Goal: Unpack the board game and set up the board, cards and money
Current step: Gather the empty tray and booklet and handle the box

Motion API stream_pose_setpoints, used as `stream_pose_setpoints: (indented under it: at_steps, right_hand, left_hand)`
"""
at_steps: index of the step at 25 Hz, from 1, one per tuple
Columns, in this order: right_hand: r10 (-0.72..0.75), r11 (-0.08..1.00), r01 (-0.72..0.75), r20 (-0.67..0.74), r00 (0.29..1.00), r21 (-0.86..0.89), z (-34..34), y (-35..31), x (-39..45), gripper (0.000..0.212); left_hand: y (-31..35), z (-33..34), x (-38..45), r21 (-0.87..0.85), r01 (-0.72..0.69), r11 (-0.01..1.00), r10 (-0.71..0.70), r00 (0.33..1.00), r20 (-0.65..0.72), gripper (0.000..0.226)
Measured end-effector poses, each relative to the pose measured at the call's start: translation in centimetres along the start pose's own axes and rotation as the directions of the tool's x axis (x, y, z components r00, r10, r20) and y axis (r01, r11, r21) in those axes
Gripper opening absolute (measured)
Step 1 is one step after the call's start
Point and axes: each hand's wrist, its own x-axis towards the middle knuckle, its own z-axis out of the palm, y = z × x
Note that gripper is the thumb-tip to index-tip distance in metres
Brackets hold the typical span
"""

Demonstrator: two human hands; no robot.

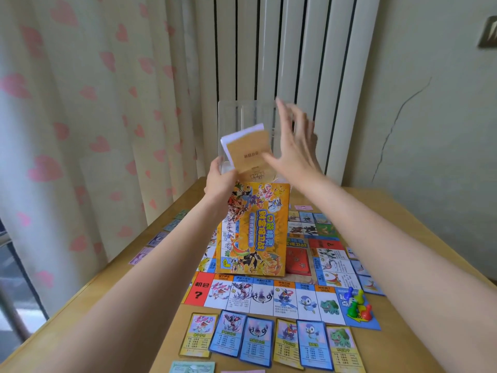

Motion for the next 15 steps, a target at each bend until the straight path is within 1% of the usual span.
stream_pose_setpoints:
  at_steps: [2, 3, 5, 8, 9, 12, 13, 15]
  right_hand:
    - [-0.069, 0.993, 0.076, 0.082, 0.994, -0.095, -1.2, -0.4, 2.2, 0.102]
    - [-0.069, 0.992, 0.083, 0.144, 0.987, -0.092, -1.7, -0.7, 3.2, 0.101]
    - [-0.045, 0.998, 0.056, 0.227, 0.973, -0.041, -1.9, -1.3, 4.4, 0.088]
    - [-0.086, 0.994, 0.095, 0.166, 0.982, -0.051, -2.1, -1.0, 4.0, 0.060]
    - [-0.089, 0.994, 0.099, 0.176, 0.980, -0.044, -2.1, -0.6, 3.5, 0.054]
    - [-0.099, 0.993, 0.115, 0.326, 0.940, -0.032, -1.7, 0.2, 0.9, 0.048]
    - [-0.107, 0.992, 0.126, 0.356, 0.928, -0.030, -1.3, 0.4, -0.1, 0.048]
    - [-0.127, 0.991, 0.134, 0.367, 0.922, 0.006, -0.6, 0.5, -1.7, 0.045]
  left_hand:
    - [0.1, 0.1, -0.2, -0.003, -0.025, 1.000, 0.025, 1.000, 0.009, 0.064]
    - [0.0, 0.0, -0.3, -0.004, -0.038, 0.999, 0.038, 0.999, 0.008, 0.063]
    - [-0.1, -0.1, -0.4, -0.010, -0.063, 0.998, 0.062, 0.998, -0.011, 0.062]
    - [-0.1, -0.3, -0.8, -0.043, -0.046, 0.998, 0.044, 0.998, -0.040, 0.058]
    - [0.1, -0.3, -1.1, -0.064, -0.033, 0.997, 0.031, 0.999, -0.037, 0.057]
    - [0.4, -0.1, -1.9, -0.110, -0.011, 0.994, 0.007, 0.999, -0.038, 0.054]
    - [0.5, -0.1, -2.0, -0.131, -0.003, 0.991, -0.002, 0.999, -0.044, 0.054]
    - [0.6, -0.3, -2.1, -0.194, 0.005, 0.981, -0.017, 0.998, -0.059, 0.051]
